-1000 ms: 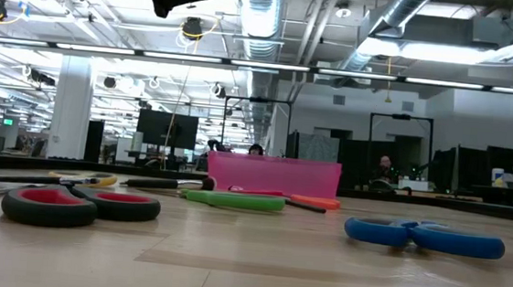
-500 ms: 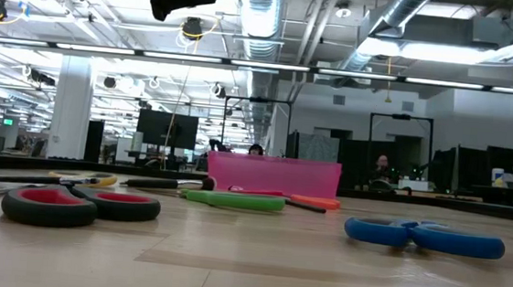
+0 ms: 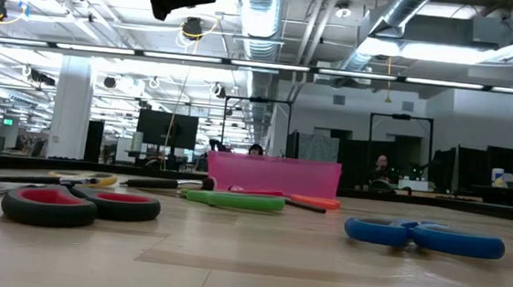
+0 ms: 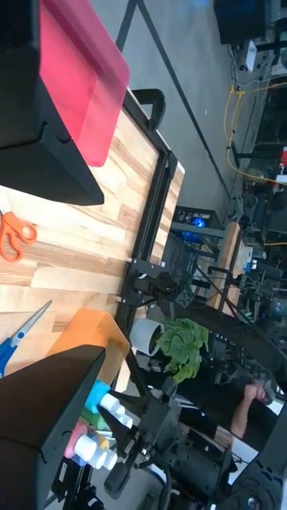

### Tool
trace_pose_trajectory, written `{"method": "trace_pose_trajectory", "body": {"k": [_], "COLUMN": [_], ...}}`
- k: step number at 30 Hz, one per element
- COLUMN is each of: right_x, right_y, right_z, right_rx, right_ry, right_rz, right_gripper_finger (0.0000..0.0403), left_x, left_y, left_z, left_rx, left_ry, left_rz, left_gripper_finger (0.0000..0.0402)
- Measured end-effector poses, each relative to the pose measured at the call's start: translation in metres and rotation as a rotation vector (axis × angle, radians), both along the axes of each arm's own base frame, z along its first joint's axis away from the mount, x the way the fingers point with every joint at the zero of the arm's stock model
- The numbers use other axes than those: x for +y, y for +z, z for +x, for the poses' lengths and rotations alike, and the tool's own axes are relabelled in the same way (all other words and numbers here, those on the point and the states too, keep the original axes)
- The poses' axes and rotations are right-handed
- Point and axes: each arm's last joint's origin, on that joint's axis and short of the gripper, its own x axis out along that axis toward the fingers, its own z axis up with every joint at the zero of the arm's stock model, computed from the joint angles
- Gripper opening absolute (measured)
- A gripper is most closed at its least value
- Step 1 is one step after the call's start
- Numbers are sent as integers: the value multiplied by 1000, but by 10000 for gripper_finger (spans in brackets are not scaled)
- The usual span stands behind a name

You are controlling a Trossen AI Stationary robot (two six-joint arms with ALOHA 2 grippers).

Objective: Pick & Place Paint Supplies
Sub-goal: Put the light blue paint bottle into the orange bin

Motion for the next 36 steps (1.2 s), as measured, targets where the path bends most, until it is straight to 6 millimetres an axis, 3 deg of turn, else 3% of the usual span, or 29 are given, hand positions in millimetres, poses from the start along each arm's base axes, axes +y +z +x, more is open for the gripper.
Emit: {"method": "trace_pose_trajectory", "body": {"k": [8,15,27,36], "right_x": [1,2,3,5], "right_y": [-1,-2,-3,9], "right_z": [2,3,4,6], "right_rx": [-5,-11,-23,-36], "right_ry": [20,29,30,54], "right_rz": [-2,5,22,40], "right_gripper_finger": [113,157,182,229], "left_x": [0,0,0,0], "left_y": [0,0,0,0], "left_z": [0,0,0,0], "left_rx": [1,1,1,-5], "left_ry": [0,0,0,1], "left_rz": [1,1,2,-2], "left_gripper_finger": [298,298,298,298]}}
